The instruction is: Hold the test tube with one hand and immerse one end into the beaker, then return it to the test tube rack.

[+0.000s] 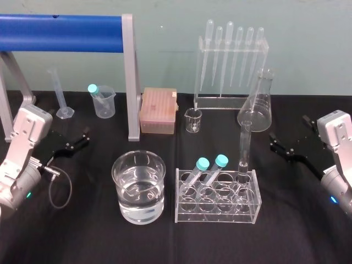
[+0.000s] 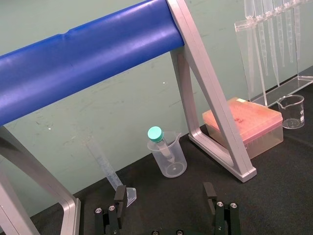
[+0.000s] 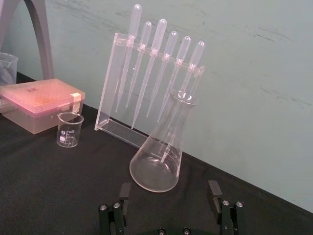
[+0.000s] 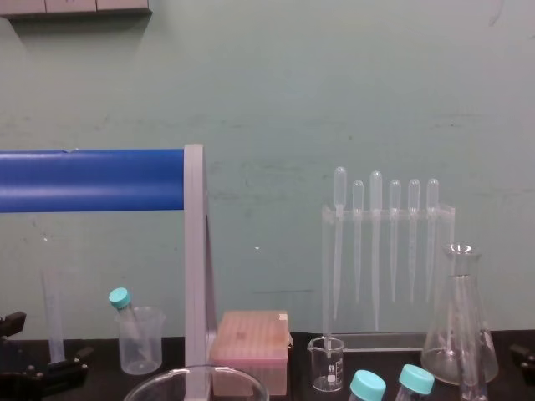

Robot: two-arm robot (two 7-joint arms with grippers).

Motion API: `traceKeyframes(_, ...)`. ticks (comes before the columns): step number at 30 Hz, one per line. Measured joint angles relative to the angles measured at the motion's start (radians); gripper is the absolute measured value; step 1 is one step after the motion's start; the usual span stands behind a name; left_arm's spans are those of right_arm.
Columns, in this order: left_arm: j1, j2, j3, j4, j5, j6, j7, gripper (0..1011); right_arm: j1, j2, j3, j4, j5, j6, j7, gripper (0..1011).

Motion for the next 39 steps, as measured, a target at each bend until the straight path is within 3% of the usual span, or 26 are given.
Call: traceKeyframes(39,0.000,0.000,0.000,0.000,0.000,0.000,0.000,1000,0.000,0.000,0.000,0.000,0.000,0.000,0.000,1002)
